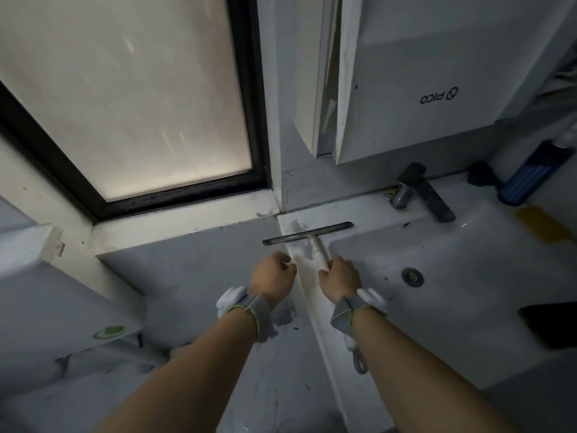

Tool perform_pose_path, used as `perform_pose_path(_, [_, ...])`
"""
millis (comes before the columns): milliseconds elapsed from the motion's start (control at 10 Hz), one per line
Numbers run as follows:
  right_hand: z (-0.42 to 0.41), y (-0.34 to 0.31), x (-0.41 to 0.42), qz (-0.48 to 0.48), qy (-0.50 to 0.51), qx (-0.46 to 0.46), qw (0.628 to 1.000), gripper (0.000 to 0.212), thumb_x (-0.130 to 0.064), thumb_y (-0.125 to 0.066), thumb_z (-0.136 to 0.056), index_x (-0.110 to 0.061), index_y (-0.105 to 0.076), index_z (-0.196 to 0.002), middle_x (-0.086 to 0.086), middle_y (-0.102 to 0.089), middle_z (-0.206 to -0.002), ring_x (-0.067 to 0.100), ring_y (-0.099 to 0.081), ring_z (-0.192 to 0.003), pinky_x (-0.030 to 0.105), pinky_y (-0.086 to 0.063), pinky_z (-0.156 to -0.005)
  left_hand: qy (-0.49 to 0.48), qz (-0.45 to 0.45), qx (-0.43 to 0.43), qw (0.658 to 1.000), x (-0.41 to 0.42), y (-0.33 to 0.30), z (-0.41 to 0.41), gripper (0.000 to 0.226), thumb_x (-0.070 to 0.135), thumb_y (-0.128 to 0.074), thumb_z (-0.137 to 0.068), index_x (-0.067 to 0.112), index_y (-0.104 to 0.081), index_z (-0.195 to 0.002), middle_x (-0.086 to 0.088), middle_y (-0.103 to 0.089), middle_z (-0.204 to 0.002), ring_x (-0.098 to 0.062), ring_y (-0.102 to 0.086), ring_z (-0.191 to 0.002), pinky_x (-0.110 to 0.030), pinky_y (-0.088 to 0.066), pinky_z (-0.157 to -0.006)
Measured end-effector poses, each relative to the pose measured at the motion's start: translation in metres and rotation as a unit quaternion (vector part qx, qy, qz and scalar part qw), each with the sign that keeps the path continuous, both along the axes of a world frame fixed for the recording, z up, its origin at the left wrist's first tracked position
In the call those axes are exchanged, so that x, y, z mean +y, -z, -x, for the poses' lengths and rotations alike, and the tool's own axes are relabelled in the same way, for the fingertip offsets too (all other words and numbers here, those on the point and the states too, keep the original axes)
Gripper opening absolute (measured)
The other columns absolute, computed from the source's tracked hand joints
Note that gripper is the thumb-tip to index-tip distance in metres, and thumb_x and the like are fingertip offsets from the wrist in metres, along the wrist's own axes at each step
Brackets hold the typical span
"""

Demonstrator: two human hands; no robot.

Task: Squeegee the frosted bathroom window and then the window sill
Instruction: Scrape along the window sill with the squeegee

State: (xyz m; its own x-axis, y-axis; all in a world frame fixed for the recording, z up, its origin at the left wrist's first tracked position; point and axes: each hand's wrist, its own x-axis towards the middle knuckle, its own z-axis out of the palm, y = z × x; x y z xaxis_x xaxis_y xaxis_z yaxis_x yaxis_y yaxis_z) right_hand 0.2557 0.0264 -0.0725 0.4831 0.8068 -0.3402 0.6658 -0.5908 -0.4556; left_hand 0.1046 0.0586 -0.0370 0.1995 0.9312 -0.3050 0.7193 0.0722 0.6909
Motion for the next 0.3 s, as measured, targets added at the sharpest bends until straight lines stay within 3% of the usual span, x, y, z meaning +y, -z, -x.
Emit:
perform_pose_path(100, [-0.003, -0.009, -0.001, -0.028, -0.006, -0.023, 0.999, 0.035, -0.029, -0.05, -0.097, -0.007, -0.054, -0.124, 0.019, -0.053, -0.13, 0.038, -0.05, -0.118, 0.04, -0.042, -0.098, -0.003, -0.002, 0.002, 1.0, -0.005, -0.003, 0.001, 0.035, 0.03, -0.052, -0.098, 0.015, -0.06, -0.129, -0.006, -0.068, -0.119, -0.027, -0.063, -0.11, -0.035, -0.051, -0.096])
perform_pose_path(300, [0.013, -0.042, 0.021, -0.147, -0.063, 0.021, 0.987, 0.024, -0.024, -0.05, -0.096, -0.011, -0.058, -0.115, 0.015, -0.059, -0.123, 0.036, -0.053, -0.114, 0.037, -0.043, -0.093, -0.038, -0.037, 0.002, 0.999, -0.001, -0.025, 0.032, 0.035, 0.031, -0.052, -0.098, 0.016, -0.06, -0.129, -0.006, -0.068, -0.121, -0.028, -0.062, -0.111, -0.039, -0.051, -0.099])
